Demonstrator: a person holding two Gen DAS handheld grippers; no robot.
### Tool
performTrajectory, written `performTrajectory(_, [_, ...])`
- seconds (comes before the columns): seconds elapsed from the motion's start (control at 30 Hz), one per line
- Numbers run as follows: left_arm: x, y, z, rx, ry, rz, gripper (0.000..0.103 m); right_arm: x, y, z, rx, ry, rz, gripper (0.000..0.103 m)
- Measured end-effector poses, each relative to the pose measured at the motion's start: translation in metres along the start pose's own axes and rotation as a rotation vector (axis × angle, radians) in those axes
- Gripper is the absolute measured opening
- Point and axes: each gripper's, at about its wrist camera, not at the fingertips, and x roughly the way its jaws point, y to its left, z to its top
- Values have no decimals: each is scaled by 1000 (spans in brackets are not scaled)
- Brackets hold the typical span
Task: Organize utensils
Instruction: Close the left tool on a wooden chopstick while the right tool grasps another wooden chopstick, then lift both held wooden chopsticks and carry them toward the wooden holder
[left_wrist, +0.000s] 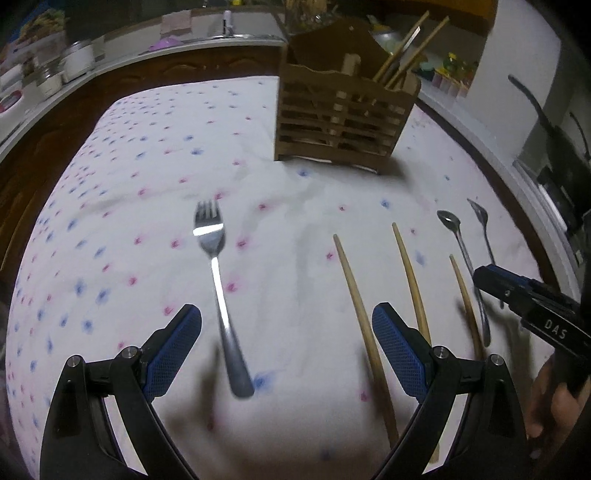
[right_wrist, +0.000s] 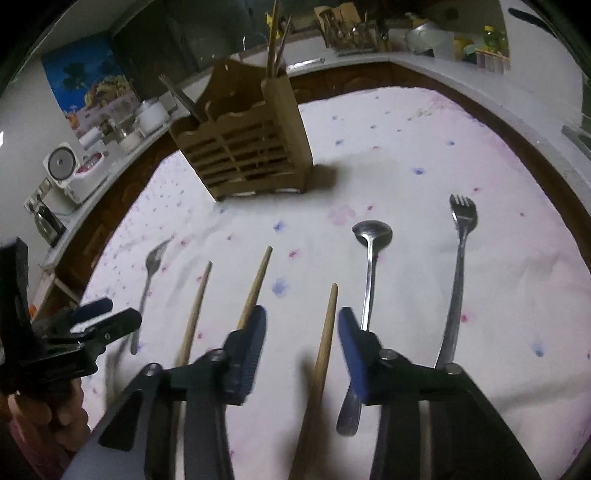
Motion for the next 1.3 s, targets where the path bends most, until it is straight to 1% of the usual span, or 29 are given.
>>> performTrajectory(0.03, [4,-3,4,12,4,-2,96,5,0,1,-3,12,-1,32])
performTrajectory(0.13, [15,-11,13,43,20,-6,95,16,-2,5,-7,38,-19,32])
performTrajectory(0.2, [24,-16,20,56,39,-13,91,21,-5,7,-4,49,-24,32])
performTrajectory(0.27, [33,-19,26,58,65,-32,77,26,-6,10,-13,58,-36,32])
performTrajectory(0.3, [37,-20,27,60,80,-44,74,28,-6,10,-18,65,-41,32])
performTrajectory(0.37, [51,-22,31,57,122,-55,58,34,-6,10,-27,86,-45,32])
performTrajectory(0.4, [57,-22,32,53,142,-57,56,39,-6,9,-35,100,-45,31])
performTrajectory(0.43, [58,-24,33,67,123,-45,56,39,-5,9,-48,90,-49,31])
performTrajectory(0.47, [61,-26,34,86,130,-37,56,40,-4,8,-56,92,-53,31])
performTrajectory(0.5, [61,-29,35,103,123,-28,52,40,-4,9,-57,92,-52,31])
performTrajectory(0.57, [63,-36,34,153,112,-6,33,41,-4,10,-60,93,-53,29])
performTrajectory(0.6, [63,-40,33,181,105,-5,30,42,-3,10,-69,92,-61,28])
performTrajectory(0.67, [63,-45,33,206,102,-17,14,43,3,10,-106,91,-93,28])
performTrajectory(0.7, [64,-46,33,213,101,-23,11,44,5,10,-122,91,-106,28])
performTrajectory(0.73, [64,-47,33,220,97,-24,10,45,8,9,-142,90,-124,25])
performTrajectory(0.77, [64,-46,32,223,95,-25,10,45,9,9,-149,89,-138,19])
performTrajectory(0.8, [64,-45,32,223,92,-29,9,46,9,10,-152,89,-145,16])
performTrajectory(0.83, [64,-44,32,222,90,-33,9,46,8,11,-147,89,-146,7])
performTrajectory(0.93, [60,-37,31,196,85,-61,6,45,3,14,-116,92,-117,6])
performTrajectory(1.03, [46,-30,31,163,56,-99,4,39,3,14,-89,80,-75,5])
performTrajectory(1.07, [39,-26,30,150,42,-114,0,34,4,14,-80,68,-62,5])
performTrajectory(1.17, [18,-17,29,118,15,-172,0,17,7,17,-56,27,-17,5])
performTrajectory(1.23, [3,-18,25,120,-11,-181,0,1,9,20,-49,-10,6,5])
performTrajectory(1.3, [-5,-17,23,121,-23,-190,0,-10,12,23,-50,-34,17,5])
